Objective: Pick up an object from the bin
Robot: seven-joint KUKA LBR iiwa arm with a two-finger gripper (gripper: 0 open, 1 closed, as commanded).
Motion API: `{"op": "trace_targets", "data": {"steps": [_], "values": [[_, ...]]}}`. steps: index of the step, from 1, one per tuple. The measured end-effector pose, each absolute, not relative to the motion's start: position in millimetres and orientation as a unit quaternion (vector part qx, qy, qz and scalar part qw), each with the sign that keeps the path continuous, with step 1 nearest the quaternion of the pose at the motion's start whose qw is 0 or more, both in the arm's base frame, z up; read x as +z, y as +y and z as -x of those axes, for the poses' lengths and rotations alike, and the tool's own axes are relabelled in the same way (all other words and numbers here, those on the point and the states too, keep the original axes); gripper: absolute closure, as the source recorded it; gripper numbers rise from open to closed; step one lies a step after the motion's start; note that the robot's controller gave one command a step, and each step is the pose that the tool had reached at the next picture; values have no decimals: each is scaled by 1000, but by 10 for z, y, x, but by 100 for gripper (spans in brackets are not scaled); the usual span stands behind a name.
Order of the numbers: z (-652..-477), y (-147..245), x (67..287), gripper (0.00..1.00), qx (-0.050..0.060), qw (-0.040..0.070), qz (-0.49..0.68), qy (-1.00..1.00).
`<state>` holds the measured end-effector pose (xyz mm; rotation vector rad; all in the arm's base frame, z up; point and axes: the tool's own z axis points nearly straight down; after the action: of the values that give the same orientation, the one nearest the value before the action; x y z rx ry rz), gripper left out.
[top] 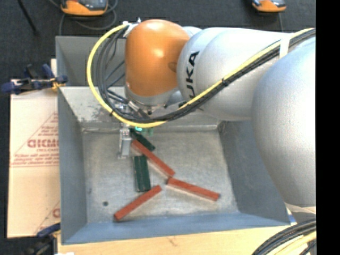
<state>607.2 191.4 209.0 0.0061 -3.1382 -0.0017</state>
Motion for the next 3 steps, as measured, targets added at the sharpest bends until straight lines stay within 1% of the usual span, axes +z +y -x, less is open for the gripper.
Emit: {"op": "trace_targets", "data": {"steps": [1, 2, 3], "values": [[-6448, 1019, 697, 0, -1, 1, 116, -993], [-6543, 984, 1023, 0, -1, -4, 213, -977], [-6474, 918, 1018, 0, 0, 0, 384, -923]]}}
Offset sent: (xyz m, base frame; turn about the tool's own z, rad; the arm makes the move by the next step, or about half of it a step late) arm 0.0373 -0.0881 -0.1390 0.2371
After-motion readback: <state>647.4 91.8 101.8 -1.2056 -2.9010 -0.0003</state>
